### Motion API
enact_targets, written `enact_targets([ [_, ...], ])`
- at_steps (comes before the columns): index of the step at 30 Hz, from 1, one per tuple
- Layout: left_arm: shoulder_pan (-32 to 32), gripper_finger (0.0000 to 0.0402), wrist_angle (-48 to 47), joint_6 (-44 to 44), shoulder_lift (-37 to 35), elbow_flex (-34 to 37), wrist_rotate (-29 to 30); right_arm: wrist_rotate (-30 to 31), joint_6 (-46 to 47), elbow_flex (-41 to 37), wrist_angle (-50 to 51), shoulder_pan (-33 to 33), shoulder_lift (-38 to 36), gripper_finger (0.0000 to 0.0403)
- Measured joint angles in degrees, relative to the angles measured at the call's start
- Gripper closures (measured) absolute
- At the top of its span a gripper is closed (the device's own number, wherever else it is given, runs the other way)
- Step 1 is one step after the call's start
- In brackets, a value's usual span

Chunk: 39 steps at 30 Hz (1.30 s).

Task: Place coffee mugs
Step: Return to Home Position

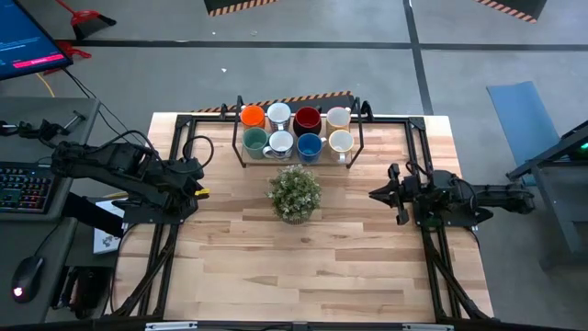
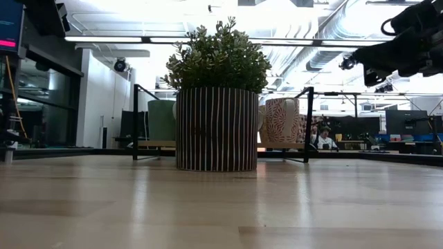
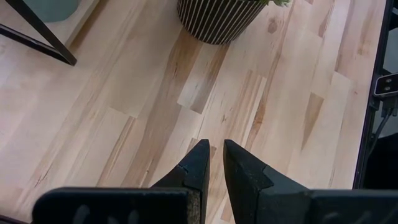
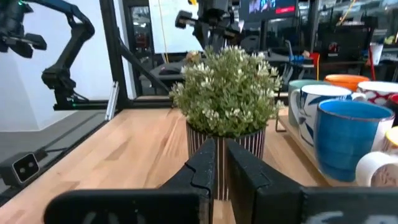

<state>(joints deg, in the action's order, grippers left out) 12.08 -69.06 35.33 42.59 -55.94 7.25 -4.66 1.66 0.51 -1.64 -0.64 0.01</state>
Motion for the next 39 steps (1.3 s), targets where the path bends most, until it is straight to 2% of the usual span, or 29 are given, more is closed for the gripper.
enact_targets([
  [7,0.02,0.0367,-0.03,0.0,-0.01,0.0,-0.02,1.89,-0.37,0.0,0.28,0.02,0.03,0.0384],
  [17,0.02,0.0367,-0.04,0.0,-0.02,0.0,-0.02,2.36,8.83,0.0,0.46,0.02,1.14,0.0384],
  [39,0.02,0.0367,-0.04,0.0,0.0,0.0,0.0,2.33,8.5,-0.02,0.43,0.02,1.14,0.0384],
])
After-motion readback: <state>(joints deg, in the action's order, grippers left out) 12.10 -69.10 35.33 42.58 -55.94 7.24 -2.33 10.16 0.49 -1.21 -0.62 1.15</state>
